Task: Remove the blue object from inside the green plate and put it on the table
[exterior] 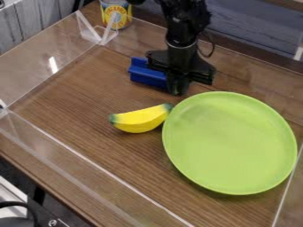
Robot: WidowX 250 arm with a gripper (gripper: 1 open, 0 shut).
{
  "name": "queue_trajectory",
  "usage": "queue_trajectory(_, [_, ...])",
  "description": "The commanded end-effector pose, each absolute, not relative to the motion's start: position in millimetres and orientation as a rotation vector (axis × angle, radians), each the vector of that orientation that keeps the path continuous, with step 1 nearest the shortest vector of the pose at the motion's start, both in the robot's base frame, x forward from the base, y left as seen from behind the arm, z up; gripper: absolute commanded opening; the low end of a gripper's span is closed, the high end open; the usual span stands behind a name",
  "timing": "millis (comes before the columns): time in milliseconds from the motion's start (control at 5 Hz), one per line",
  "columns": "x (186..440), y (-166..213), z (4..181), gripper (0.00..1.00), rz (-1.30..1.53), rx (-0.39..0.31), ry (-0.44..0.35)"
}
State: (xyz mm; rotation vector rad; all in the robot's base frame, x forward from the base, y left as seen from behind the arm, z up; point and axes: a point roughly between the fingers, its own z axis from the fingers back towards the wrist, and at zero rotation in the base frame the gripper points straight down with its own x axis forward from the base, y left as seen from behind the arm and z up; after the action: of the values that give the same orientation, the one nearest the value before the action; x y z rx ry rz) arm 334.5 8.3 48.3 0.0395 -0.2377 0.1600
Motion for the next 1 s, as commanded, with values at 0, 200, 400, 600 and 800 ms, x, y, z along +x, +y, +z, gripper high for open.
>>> queue_trajectory(0, [344.5, 11.7, 64.2, 0.00, 0.142, 0.034, -0.277])
queue_trajectory(200, [347.0, 22.8, 70.0, 0.00, 0.117, 0.030, -0.275])
queue_trajectory(400, [353.8, 36.9, 72.9, 0.00, 0.100, 0.025, -0.276])
queue_trajectory(600, [359.7, 42.1, 69.9, 0.00, 0.136, 0.030, -0.277])
queue_trajectory(800, [362.0, 44.6, 69.0, 0.00, 0.166, 0.038, -0.273])
